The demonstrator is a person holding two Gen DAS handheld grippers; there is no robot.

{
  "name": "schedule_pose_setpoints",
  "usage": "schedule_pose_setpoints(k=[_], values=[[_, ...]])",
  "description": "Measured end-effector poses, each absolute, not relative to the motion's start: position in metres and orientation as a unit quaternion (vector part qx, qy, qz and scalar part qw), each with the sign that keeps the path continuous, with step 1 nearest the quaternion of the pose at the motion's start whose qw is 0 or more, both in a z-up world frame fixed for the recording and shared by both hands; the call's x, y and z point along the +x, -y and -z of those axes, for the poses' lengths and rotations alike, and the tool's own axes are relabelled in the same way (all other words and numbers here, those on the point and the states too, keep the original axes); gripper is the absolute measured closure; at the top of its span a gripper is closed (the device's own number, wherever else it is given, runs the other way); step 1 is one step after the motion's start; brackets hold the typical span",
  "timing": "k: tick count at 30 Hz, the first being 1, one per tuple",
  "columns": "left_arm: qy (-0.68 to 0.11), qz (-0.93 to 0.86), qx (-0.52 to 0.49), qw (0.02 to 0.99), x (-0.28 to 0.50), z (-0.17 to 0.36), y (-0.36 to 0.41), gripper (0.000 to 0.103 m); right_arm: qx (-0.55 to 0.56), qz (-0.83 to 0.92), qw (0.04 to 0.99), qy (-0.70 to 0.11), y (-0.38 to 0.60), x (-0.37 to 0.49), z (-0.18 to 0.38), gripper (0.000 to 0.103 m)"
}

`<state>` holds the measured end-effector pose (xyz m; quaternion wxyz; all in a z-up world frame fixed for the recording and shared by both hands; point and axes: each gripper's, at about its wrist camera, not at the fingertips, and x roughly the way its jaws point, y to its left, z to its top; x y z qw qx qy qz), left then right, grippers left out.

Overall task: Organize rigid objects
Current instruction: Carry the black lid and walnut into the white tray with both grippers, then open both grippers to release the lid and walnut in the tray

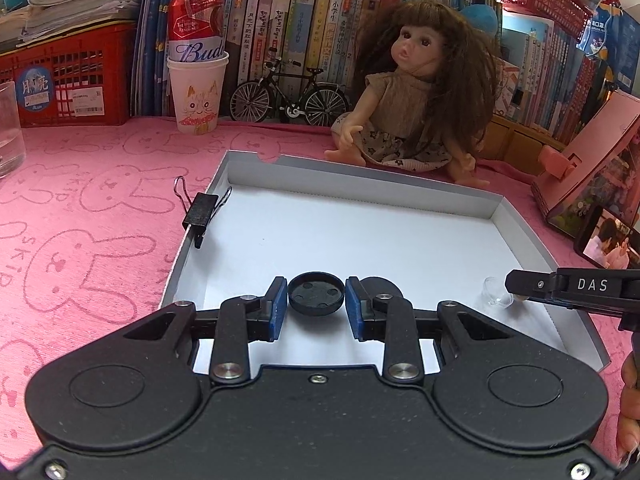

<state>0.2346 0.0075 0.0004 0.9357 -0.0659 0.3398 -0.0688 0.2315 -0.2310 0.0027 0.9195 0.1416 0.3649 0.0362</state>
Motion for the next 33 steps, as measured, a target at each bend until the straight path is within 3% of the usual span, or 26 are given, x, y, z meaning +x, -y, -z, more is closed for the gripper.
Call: schedule_pose_setpoints(k=[7, 10, 11, 12, 17, 22, 33], values=[[-0.339, 0.069, -0.062, 0.936, 0.235, 0.001, -0.004, 0.073, 0.142, -0.036, 0.919, -0.365, 0.23, 0.231, -0.003, 0.076], [-0.339, 0.066, -0.065, 0.936, 0.234, 0.0, -0.005, 0.073, 0.143, -0.038, 0.918, -0.367, 0.23, 0.231, -0.003, 0.072], [-0.336, 0.064, -0.063, 0.938, 0.233, -0.001, -0.006, 0.071, 0.143, -0.043, 0.918, -0.368, 0.23, 0.231, -0.004, 0.064], [-0.333, 0.063, -0.061, 0.939, 0.232, -0.003, -0.006, 0.066, 0.144, -0.046, 0.918, -0.367, 0.23, 0.231, -0.004, 0.054], [-0.32, 0.067, -0.056, 0.944, 0.222, -0.013, -0.009, 0.052, 0.142, -0.05, 0.921, -0.359, 0.23, 0.224, -0.009, 0.049], [-0.297, 0.081, -0.033, 0.951, 0.201, -0.024, -0.009, 0.03, 0.124, -0.059, 0.929, -0.343, 0.229, 0.211, -0.016, 0.04], [-0.27, 0.115, -0.026, 0.955, 0.143, -0.032, -0.009, 0.024, 0.074, -0.089, 0.945, -0.307, 0.223, 0.165, -0.024, 0.023]])
